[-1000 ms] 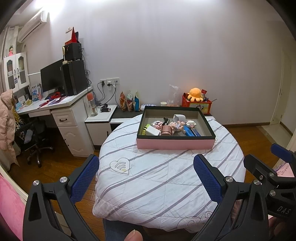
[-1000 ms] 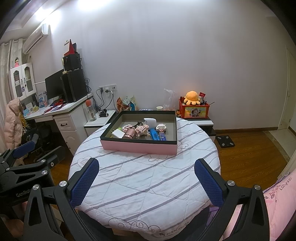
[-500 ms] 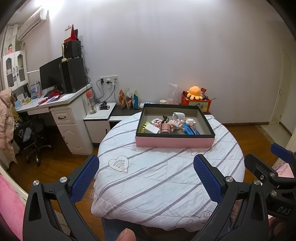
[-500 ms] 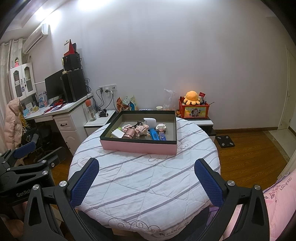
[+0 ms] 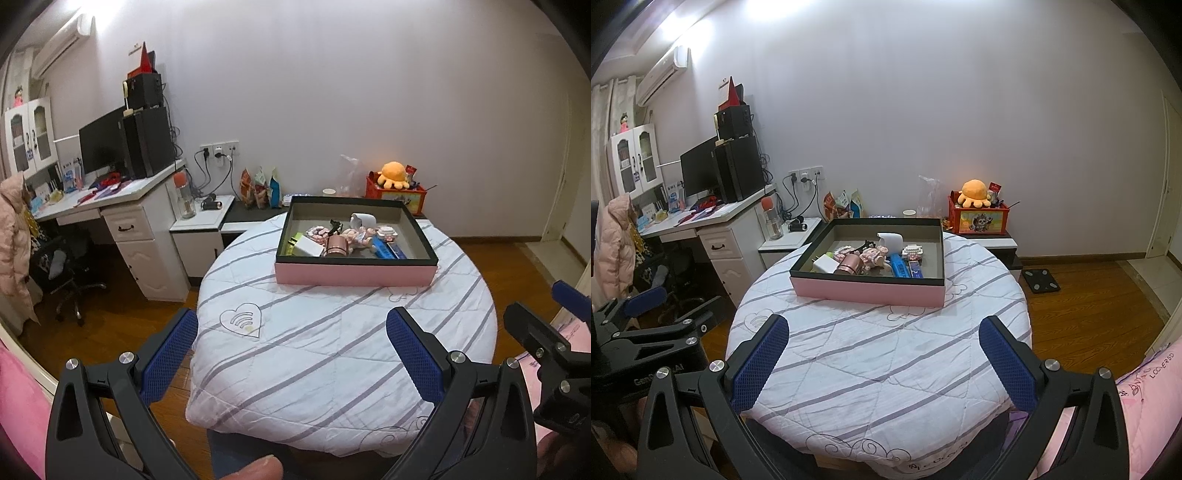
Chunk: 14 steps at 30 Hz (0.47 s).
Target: Organize rigid objects
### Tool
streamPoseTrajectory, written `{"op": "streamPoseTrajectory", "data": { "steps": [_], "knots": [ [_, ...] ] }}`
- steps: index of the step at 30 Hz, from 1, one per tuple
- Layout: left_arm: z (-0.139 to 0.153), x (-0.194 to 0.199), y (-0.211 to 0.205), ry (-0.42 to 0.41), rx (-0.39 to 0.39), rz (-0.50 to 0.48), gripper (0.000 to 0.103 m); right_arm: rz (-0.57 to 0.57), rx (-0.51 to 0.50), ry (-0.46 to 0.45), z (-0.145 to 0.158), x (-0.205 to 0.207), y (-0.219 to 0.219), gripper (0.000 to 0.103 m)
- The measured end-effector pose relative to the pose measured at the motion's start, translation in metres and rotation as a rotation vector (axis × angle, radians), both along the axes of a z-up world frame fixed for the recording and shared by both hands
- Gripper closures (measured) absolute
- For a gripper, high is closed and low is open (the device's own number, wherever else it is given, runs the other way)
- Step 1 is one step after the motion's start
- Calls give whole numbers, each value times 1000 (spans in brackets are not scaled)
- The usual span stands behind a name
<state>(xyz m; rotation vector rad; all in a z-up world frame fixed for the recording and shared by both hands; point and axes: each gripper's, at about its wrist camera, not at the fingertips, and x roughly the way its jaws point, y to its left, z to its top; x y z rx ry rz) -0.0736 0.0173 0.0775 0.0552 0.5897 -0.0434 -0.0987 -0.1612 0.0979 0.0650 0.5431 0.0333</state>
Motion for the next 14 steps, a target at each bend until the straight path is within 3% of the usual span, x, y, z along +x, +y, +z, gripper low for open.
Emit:
{"op": "streamPoseTrajectory", "data": {
  "steps": [14],
  "knots": [
    [8,-4,8,-43,-46,-9,0,2,-1,3,-3,0,1,0]
  ]
}}
